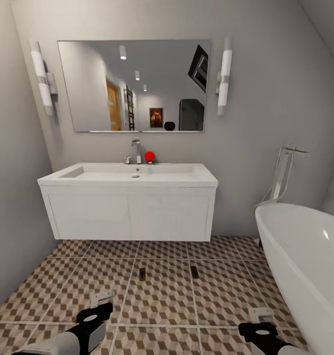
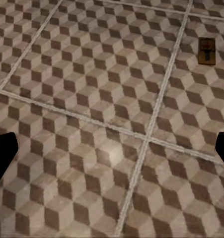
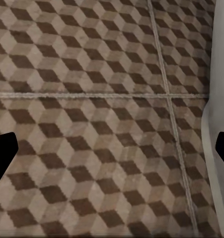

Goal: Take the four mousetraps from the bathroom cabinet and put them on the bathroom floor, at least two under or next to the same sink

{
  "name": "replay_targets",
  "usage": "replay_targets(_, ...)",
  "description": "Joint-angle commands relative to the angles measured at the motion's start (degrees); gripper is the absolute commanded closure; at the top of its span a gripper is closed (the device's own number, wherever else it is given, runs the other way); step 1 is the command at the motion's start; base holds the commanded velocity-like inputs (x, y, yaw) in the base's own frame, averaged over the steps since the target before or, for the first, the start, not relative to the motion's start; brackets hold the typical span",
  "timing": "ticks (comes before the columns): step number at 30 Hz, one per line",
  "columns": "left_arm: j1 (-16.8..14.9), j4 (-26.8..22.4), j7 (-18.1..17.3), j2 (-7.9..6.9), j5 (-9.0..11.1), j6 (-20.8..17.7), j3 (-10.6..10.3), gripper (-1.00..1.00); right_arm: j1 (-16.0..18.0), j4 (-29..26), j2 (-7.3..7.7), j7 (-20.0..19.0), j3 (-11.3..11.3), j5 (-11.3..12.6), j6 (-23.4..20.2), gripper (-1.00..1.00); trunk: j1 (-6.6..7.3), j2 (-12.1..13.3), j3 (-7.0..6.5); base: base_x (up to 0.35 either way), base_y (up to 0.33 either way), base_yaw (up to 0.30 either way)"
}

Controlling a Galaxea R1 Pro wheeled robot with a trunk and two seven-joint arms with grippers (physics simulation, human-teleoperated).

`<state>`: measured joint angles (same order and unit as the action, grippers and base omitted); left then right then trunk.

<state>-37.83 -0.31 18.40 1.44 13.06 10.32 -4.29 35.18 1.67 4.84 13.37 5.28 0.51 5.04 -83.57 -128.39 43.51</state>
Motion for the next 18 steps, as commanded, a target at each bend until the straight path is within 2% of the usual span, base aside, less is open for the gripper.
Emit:
replay_targets(1, 0.3, 0.0, 0.1, -0.01, 0.5, 0.2, -0.5, -1.00, 0.0, 0.2, -0.01, 0.2, 0.4, 0.1, 0.2, -1.00, 0.24, 0.4, -0.12, 0.000, 0.000, 0.000)
replay_targets(6, 2.3, 0.0, 0.0, -0.13, 0.5, -0.2, -0.5, -1.00, -0.3, 0.2, 0.02, 0.1, 0.4, 0.1, 0.2, -1.00, 1.34, 2.4, -1.02, 0.000, 0.000, 0.000)
replay_targets(18, 8.6, 0.0, -0.3, -0.13, 0.5, -1.1, -0.5, -1.00, -4.7, 0.2, -0.01, -0.2, 0.5, -0.1, 0.3, -1.00, 3.97, 7.2, -3.18, 0.000, 0.000, 0.000)
